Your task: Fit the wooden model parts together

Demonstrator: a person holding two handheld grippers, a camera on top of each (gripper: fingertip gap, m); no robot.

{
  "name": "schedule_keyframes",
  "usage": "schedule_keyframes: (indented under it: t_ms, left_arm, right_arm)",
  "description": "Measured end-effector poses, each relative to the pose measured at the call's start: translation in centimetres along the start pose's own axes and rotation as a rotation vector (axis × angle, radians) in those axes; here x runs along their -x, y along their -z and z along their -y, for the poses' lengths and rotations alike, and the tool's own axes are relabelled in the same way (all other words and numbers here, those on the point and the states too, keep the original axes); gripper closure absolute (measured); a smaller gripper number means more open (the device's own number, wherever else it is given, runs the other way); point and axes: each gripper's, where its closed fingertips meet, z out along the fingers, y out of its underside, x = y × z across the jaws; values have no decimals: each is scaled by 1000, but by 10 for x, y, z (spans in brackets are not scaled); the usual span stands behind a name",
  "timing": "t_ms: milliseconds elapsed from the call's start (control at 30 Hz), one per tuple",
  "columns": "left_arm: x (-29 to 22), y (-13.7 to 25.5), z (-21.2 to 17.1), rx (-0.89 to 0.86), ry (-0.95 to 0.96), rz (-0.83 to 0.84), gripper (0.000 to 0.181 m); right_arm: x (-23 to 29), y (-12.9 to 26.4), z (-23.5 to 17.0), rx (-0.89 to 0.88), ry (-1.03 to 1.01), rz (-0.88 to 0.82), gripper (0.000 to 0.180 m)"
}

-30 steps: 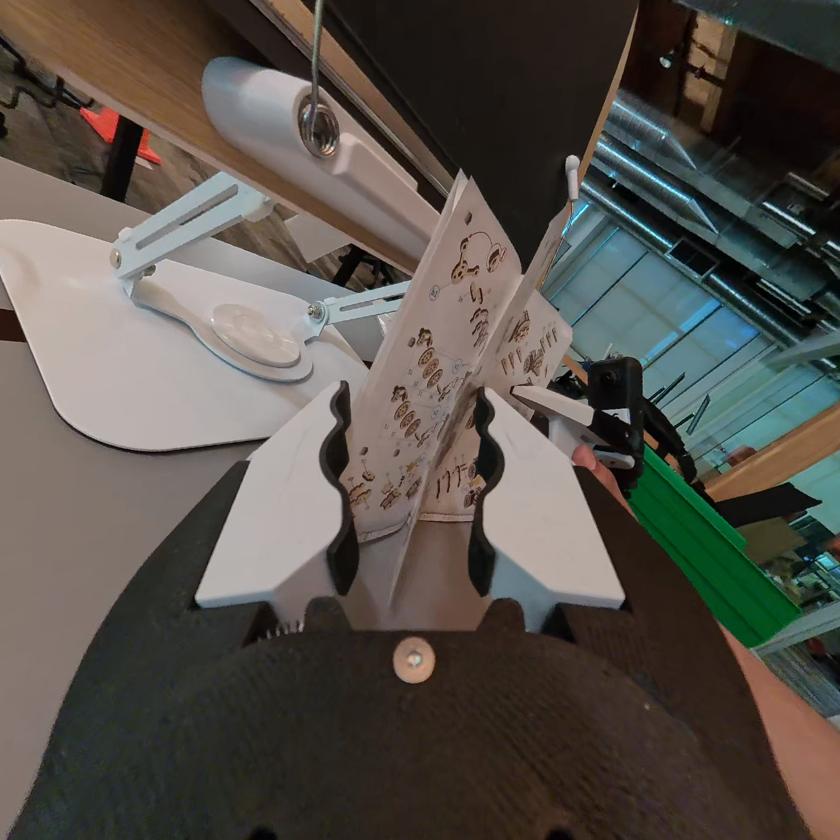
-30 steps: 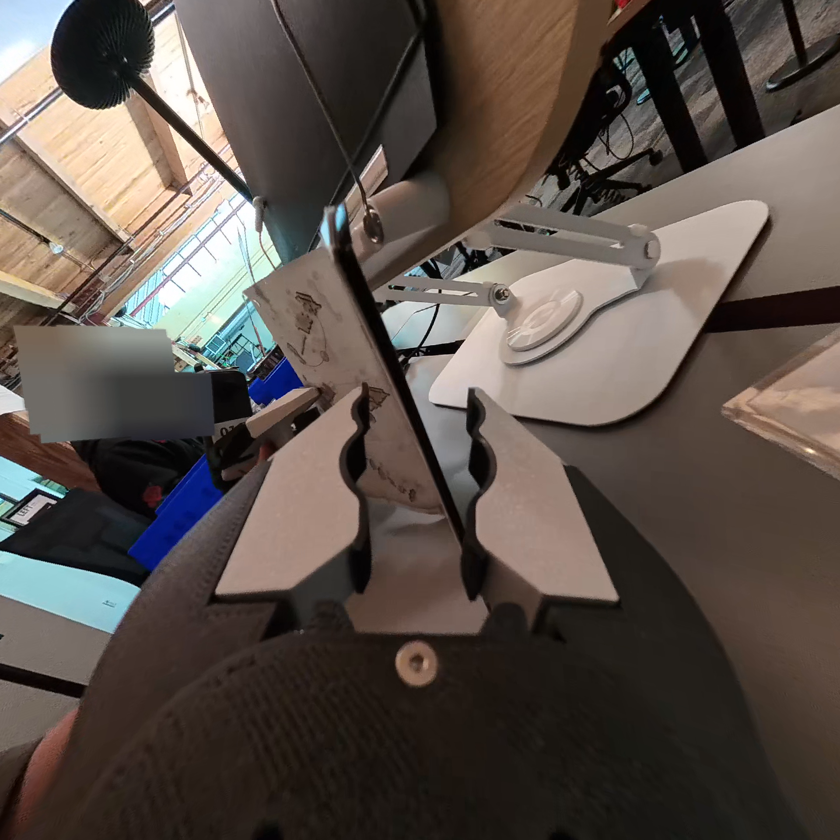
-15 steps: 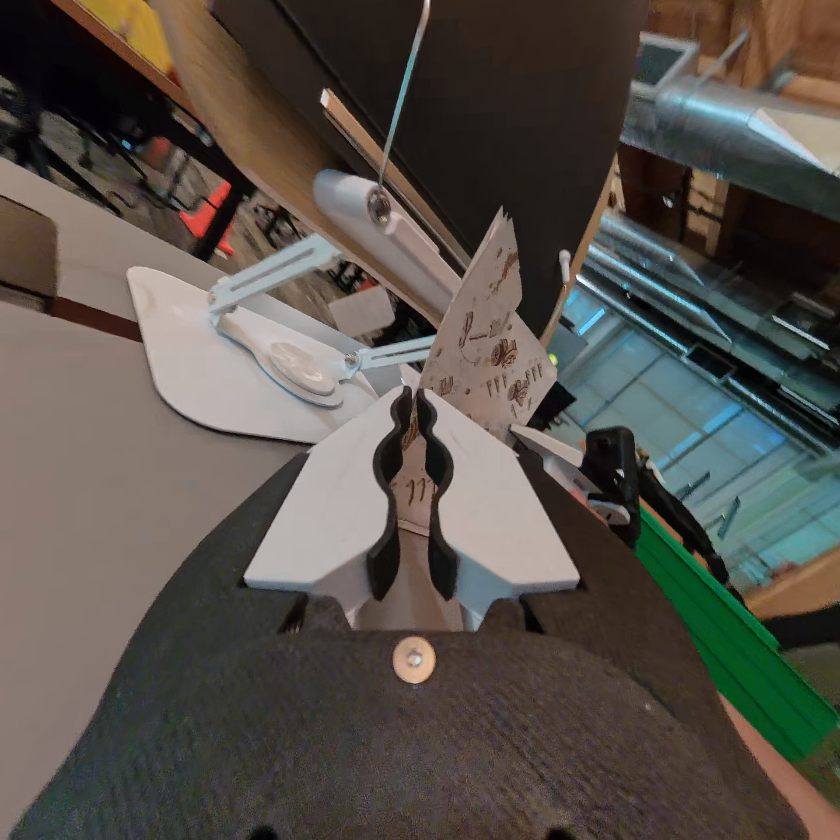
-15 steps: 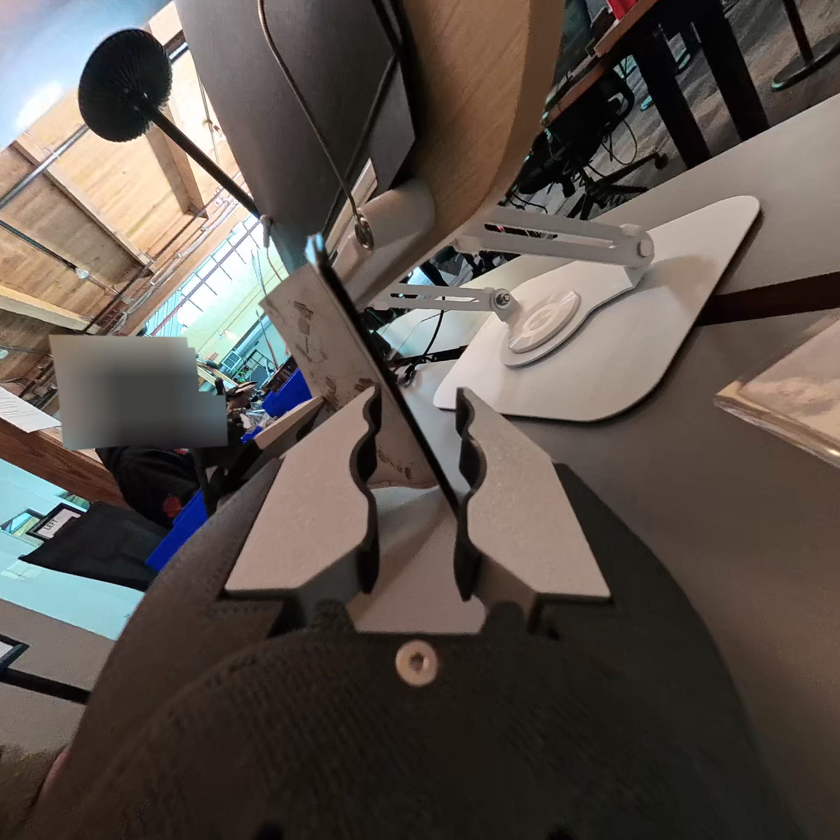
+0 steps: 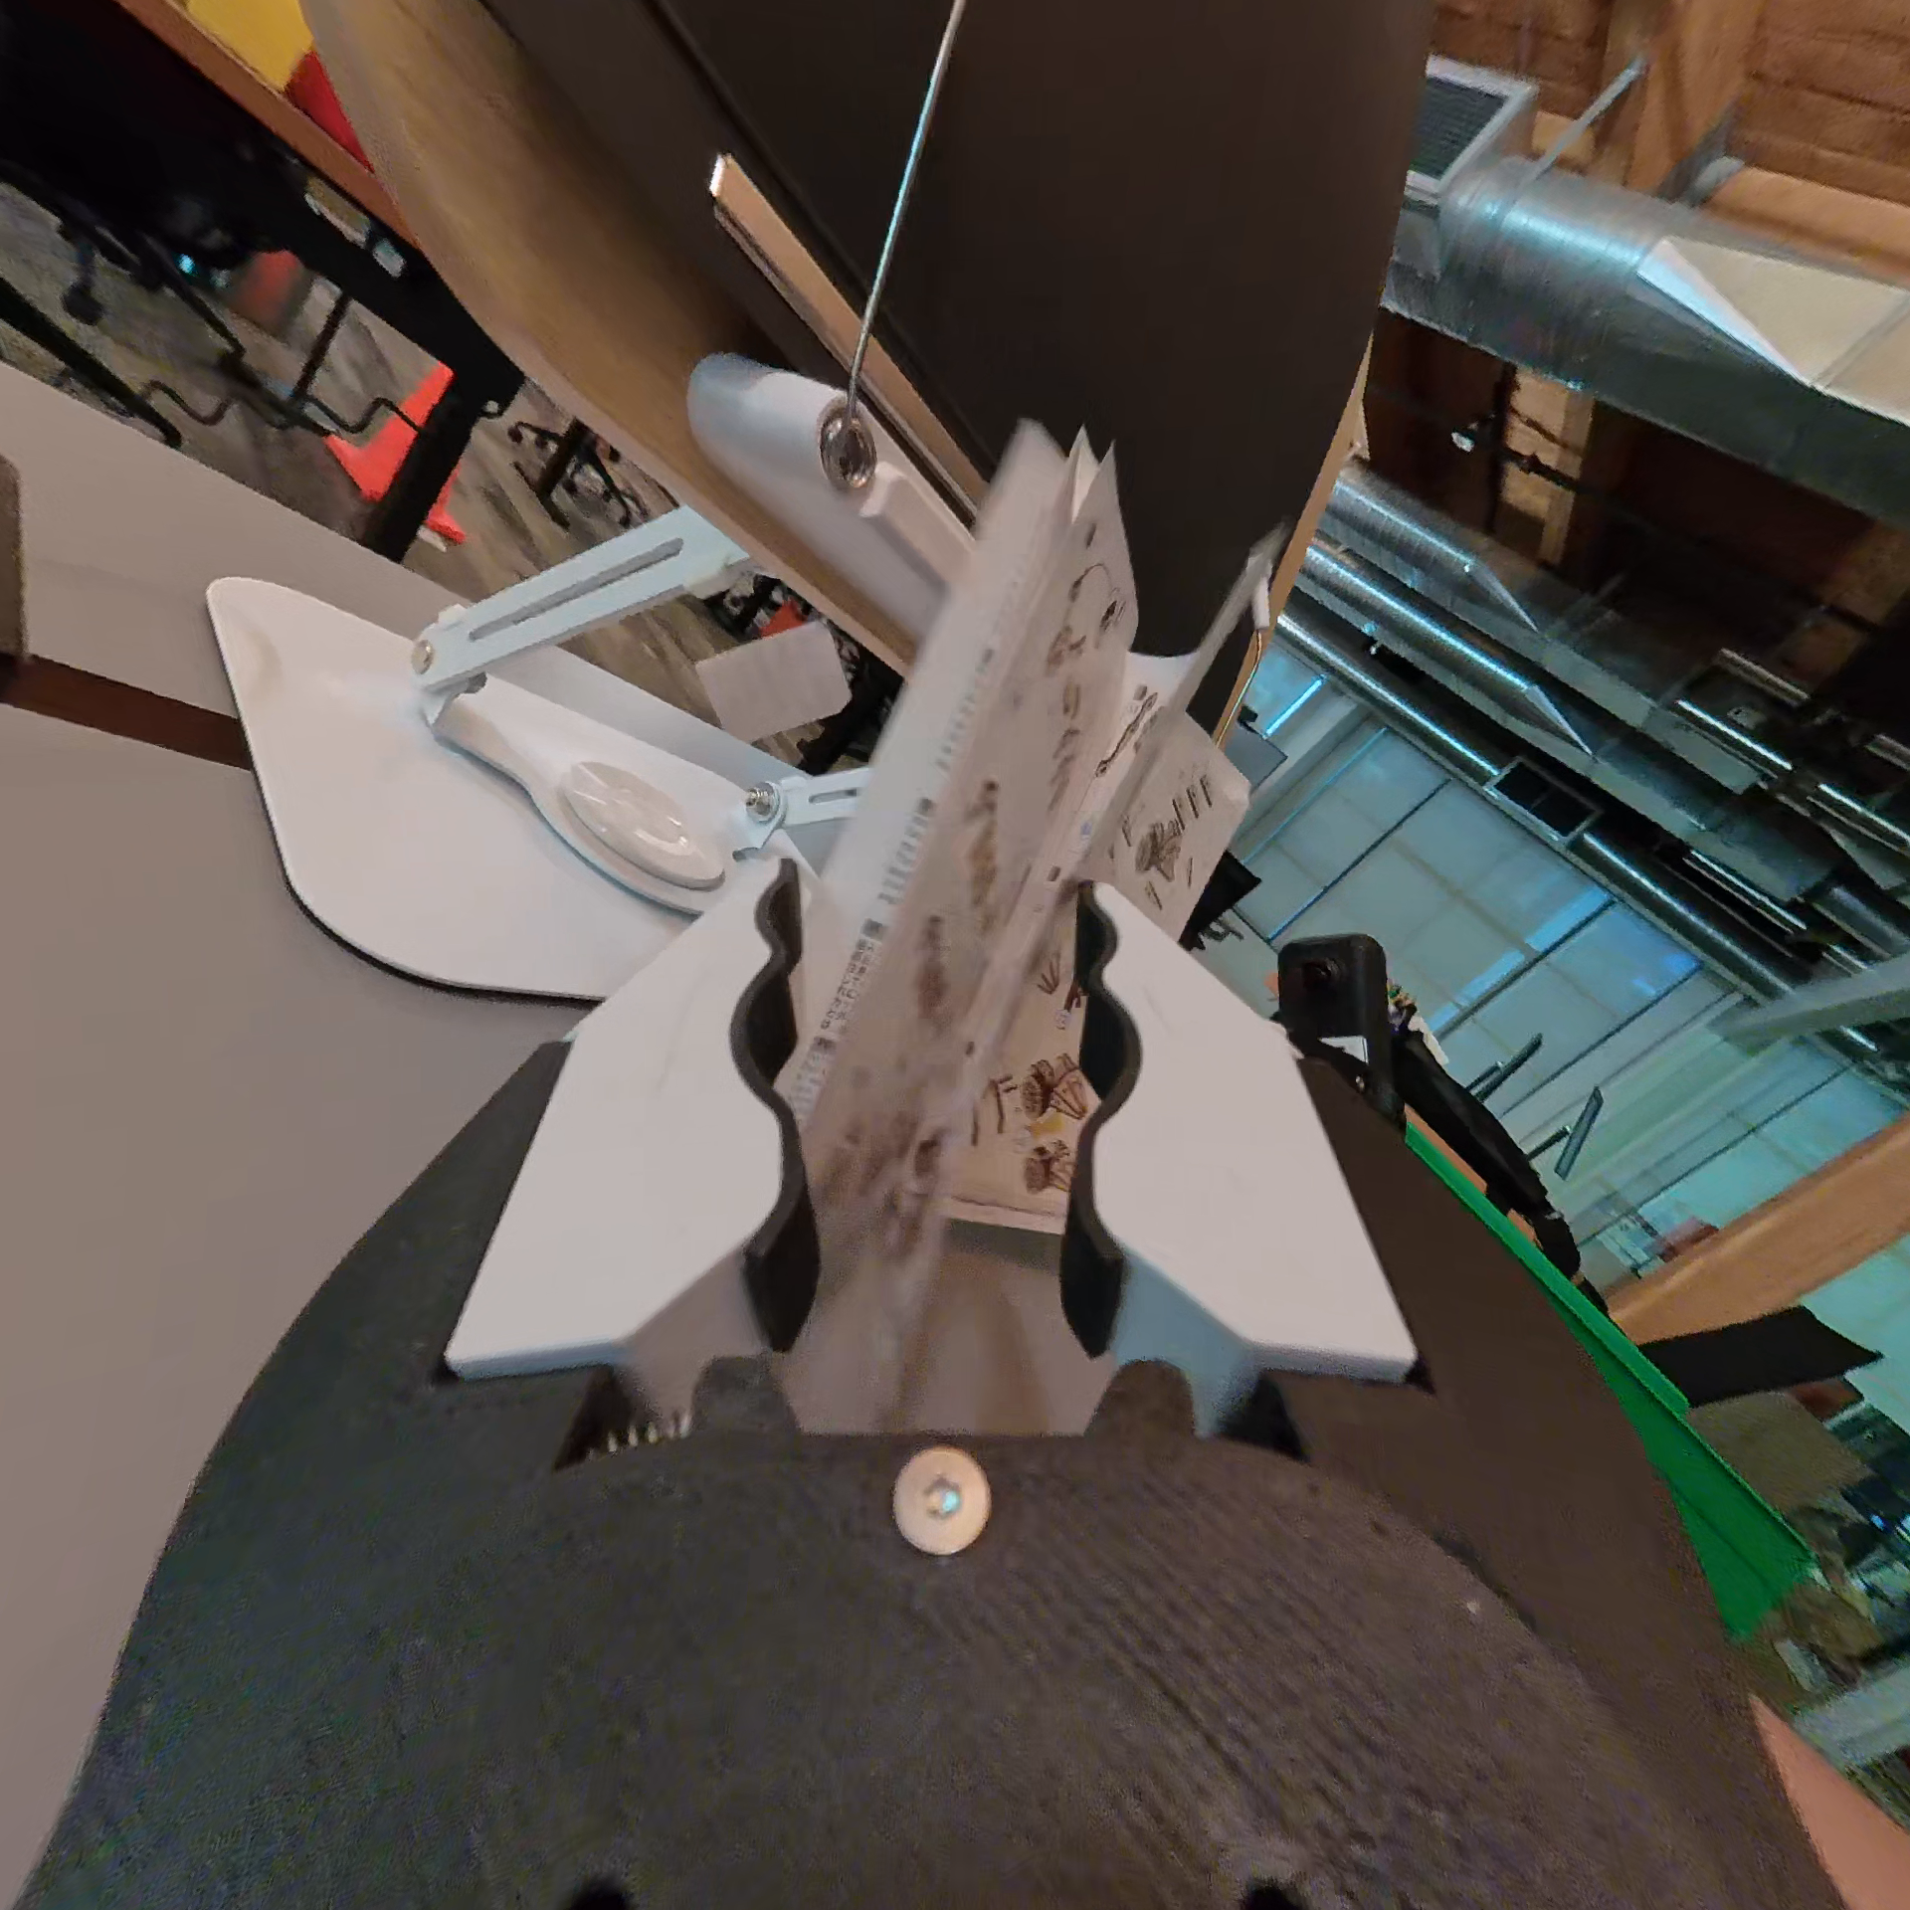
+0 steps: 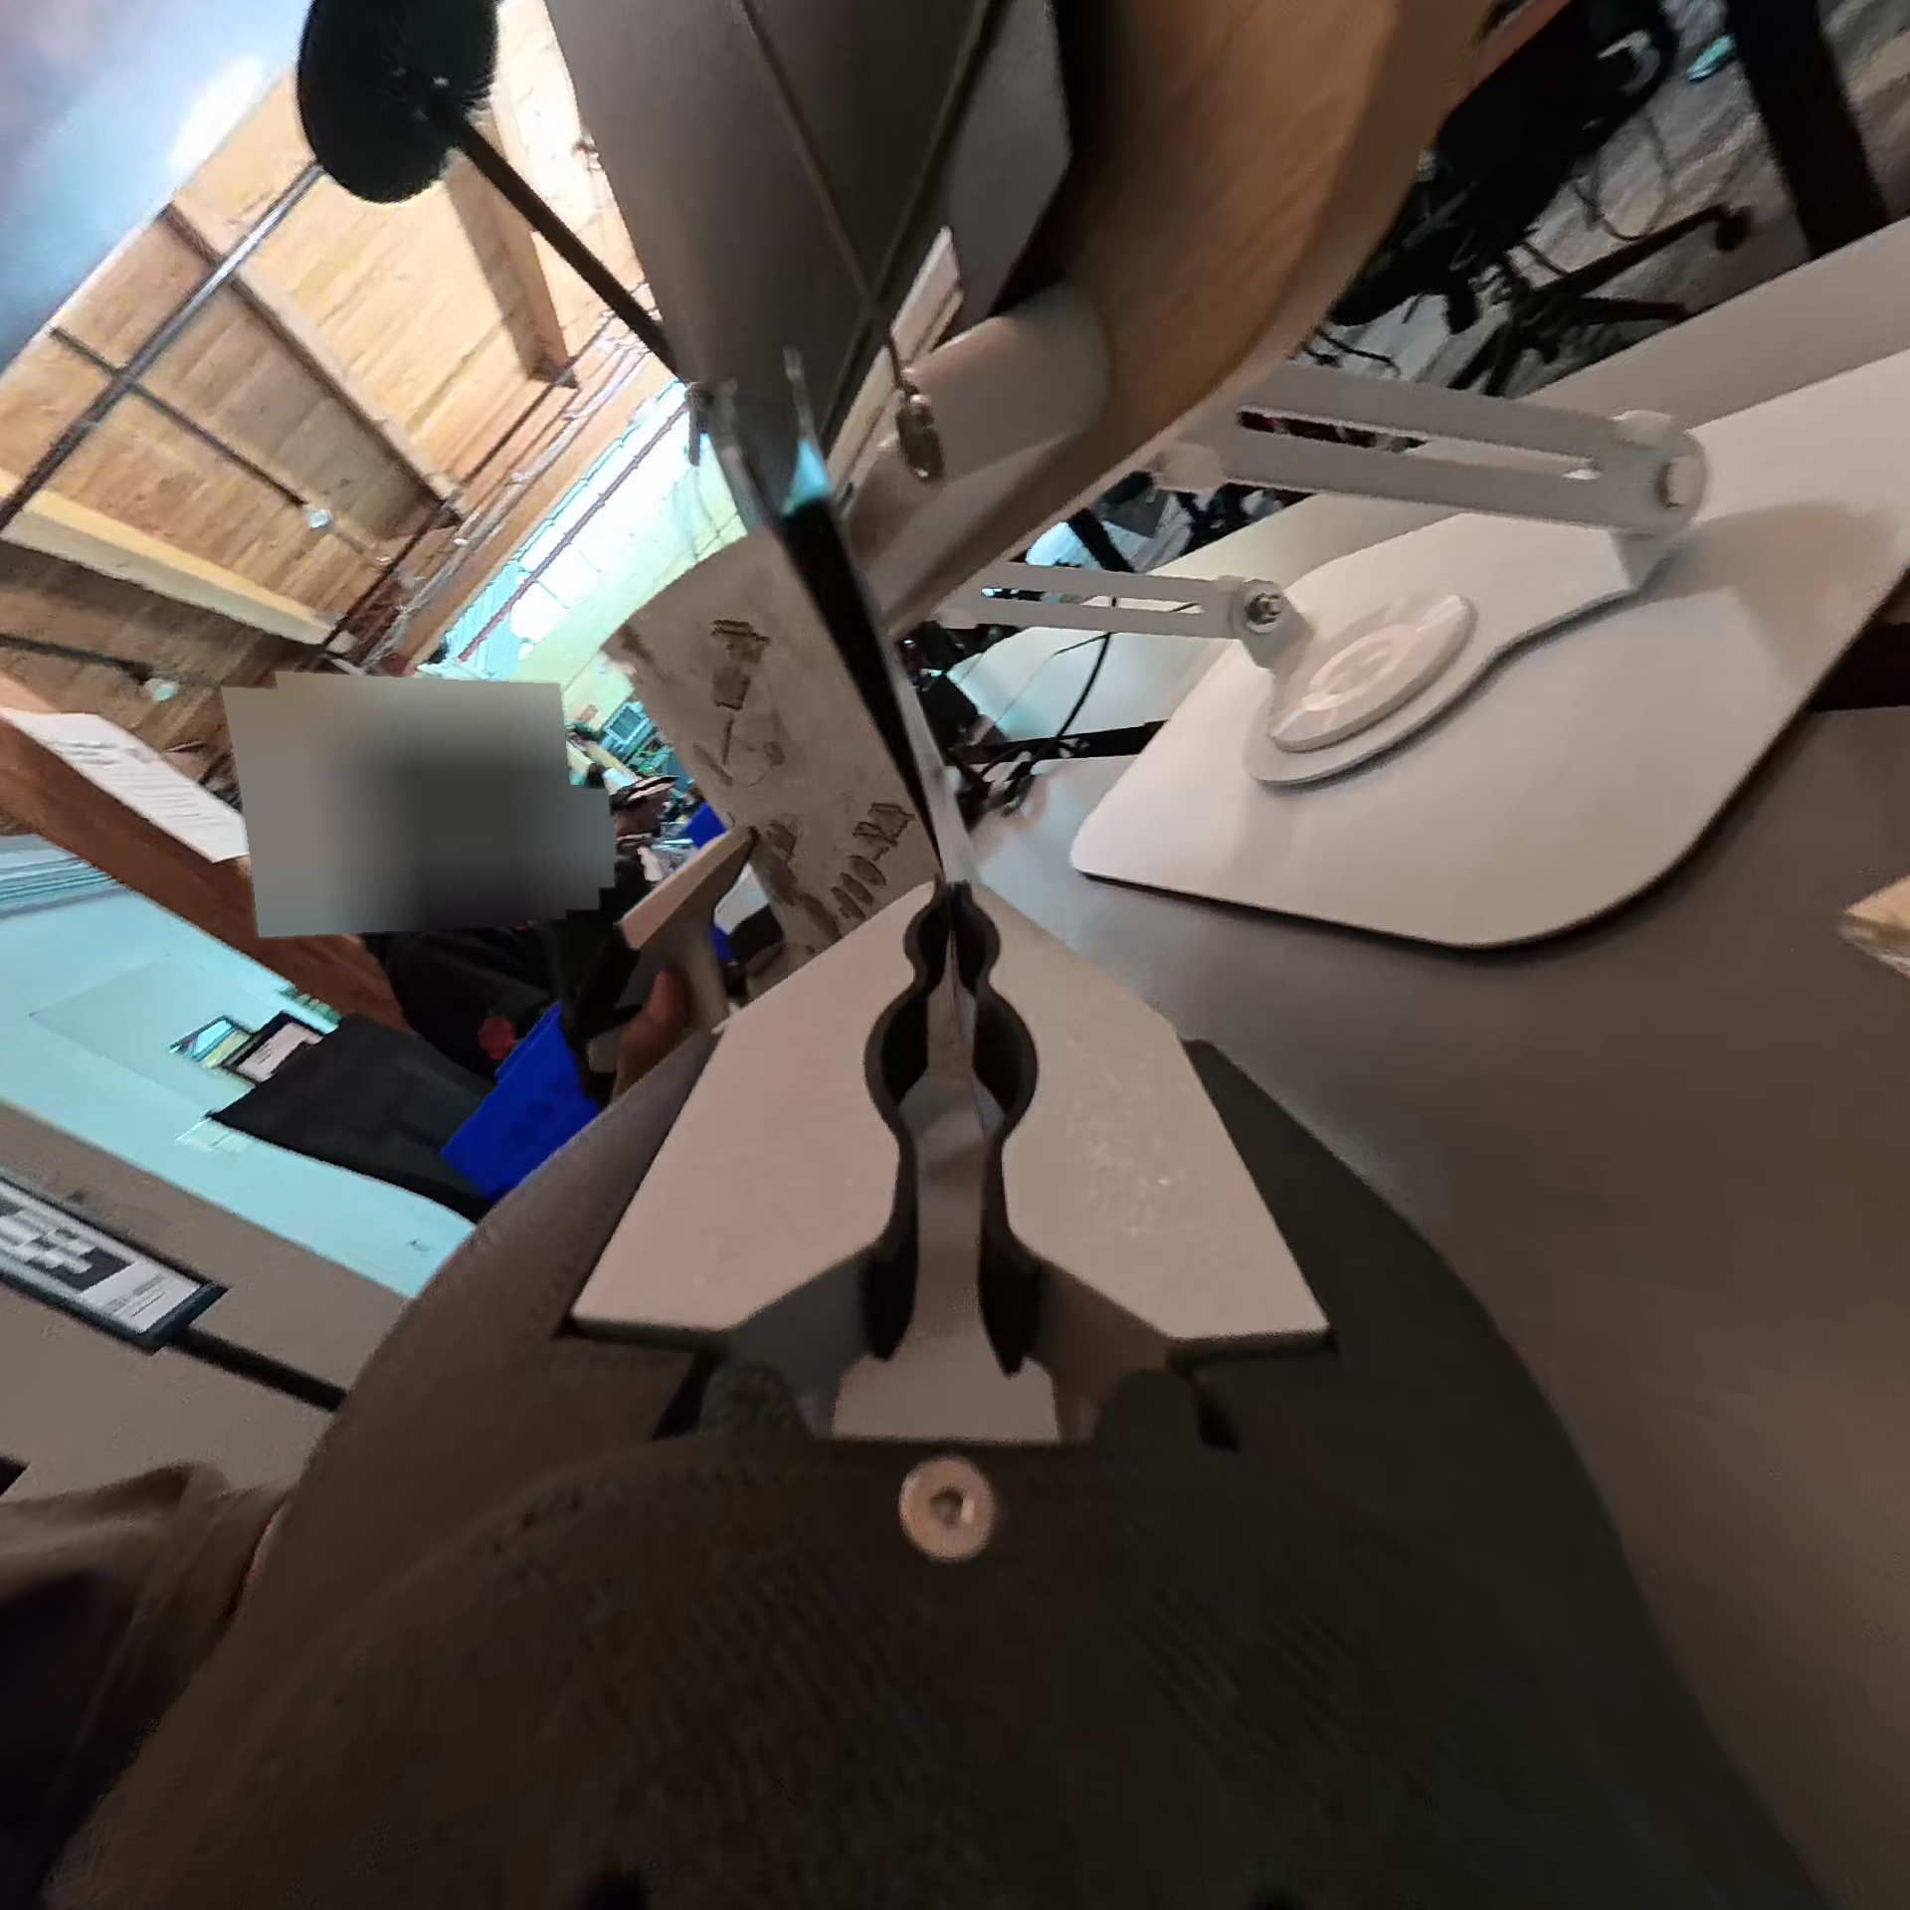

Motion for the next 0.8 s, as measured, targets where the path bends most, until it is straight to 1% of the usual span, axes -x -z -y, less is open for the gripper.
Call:
schedule_keyframes:
  t_ms: [33,100,167,267,333,433,533,700,767,800]
  left_arm:
    - [1,-2,-3,22,4,2,124]
    - [0,-7,-9,69,7,-10,123]
    - [2,-8,-10,80,4,12,136]
    - [7,-6,-7,56,21,37,160]
    - [11,-6,-7,63,24,52,169]
    - [13,-7,-8,88,0,74,181]
    - [17,-6,-7,96,6,85,181]
    - [17,-8,-12,130,21,80,181]
    - [18,-7,-11,121,35,76,170]
    - [17,-6,-10,114,37,67,166]
  right_arm:
    - [3,0,-1,4,3,20,180]
    - [9,-1,-4,29,7,63,180]
    - [9,-2,-6,43,-4,66,180]
    - [3,2,1,-5,-22,35,180]
    - [0,6,5,-29,-44,23,180]
    - [-4,4,0,2,-31,-19,180]
    - [-6,2,-5,34,3,-52,180]
    - [-9,4,-1,8,-13,-62,180]
    - [-10,4,-1,4,-7,-76,178]
    - [-10,4,-1,6,-7,-79,175]
